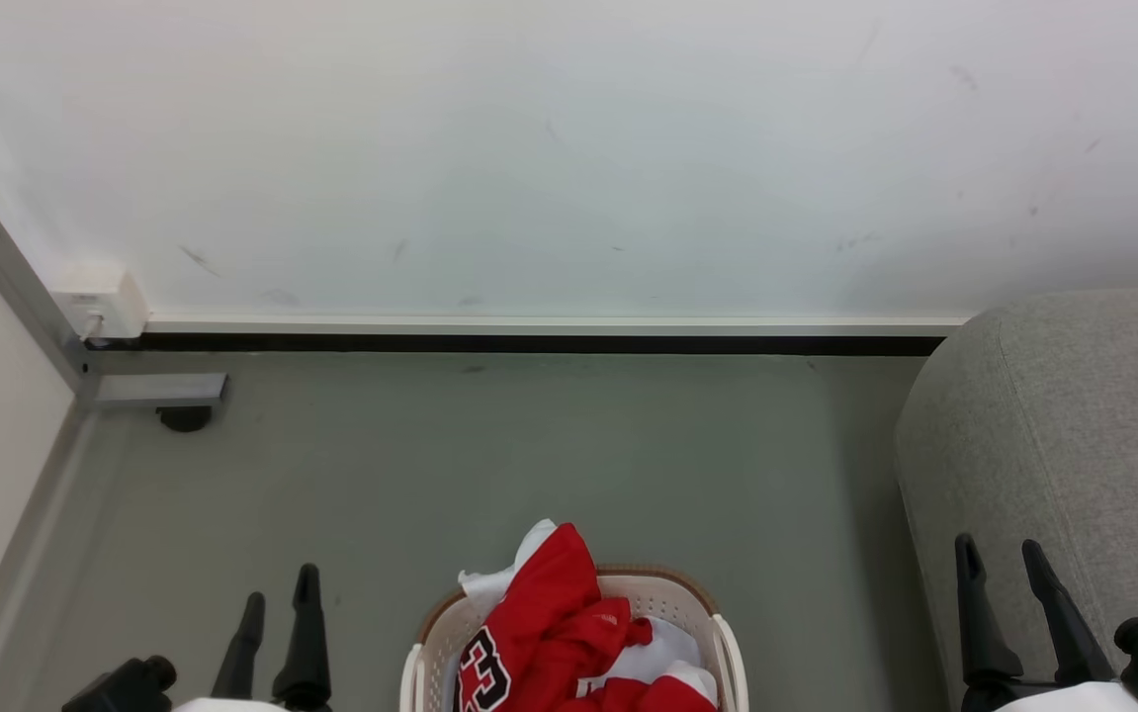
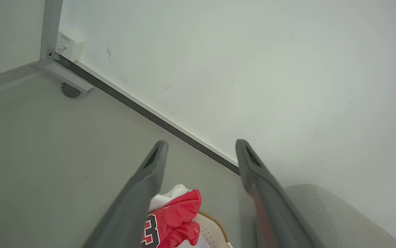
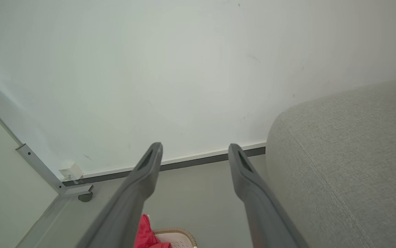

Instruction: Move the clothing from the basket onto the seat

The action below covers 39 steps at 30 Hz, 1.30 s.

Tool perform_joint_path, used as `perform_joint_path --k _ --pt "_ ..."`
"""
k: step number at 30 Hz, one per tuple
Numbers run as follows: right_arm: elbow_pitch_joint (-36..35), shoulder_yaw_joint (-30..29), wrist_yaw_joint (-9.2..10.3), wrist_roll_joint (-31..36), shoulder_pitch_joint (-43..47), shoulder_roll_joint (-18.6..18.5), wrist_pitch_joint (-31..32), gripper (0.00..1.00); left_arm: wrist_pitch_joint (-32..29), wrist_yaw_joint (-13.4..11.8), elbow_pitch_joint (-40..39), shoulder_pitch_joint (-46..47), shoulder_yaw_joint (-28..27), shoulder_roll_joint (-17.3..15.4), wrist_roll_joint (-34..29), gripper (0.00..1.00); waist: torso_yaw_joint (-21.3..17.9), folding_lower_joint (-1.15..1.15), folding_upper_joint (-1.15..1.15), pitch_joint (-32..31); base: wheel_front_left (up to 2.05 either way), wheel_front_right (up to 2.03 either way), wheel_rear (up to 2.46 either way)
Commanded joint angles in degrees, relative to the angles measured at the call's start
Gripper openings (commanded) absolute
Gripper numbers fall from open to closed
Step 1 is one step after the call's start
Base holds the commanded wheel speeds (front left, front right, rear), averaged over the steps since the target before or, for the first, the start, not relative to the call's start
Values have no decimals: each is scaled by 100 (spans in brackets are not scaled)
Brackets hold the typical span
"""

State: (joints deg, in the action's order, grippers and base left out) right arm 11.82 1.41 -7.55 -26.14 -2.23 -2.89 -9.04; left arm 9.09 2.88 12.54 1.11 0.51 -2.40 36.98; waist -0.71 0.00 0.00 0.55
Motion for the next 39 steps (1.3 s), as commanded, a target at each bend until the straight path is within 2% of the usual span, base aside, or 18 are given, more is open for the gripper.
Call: perform_joint_path --k 1,20,39 --pt "-62 14 7 210 16 -45 -65 100 59 -20 -60 -25 2 -52 -182 100 -3 0 0 2 0 0 0" --pt "-32 55 9 1193 94 -36 -312 100 305 -42 -43 -122 102 -60 -1199 100 -75 0 0 10 0 0 0" --pt "67 -3 11 1785 159 -11 -519 100 510 -68 -32 -208 138 -66 -2013 100 -127 0 0 5 0 0 0"
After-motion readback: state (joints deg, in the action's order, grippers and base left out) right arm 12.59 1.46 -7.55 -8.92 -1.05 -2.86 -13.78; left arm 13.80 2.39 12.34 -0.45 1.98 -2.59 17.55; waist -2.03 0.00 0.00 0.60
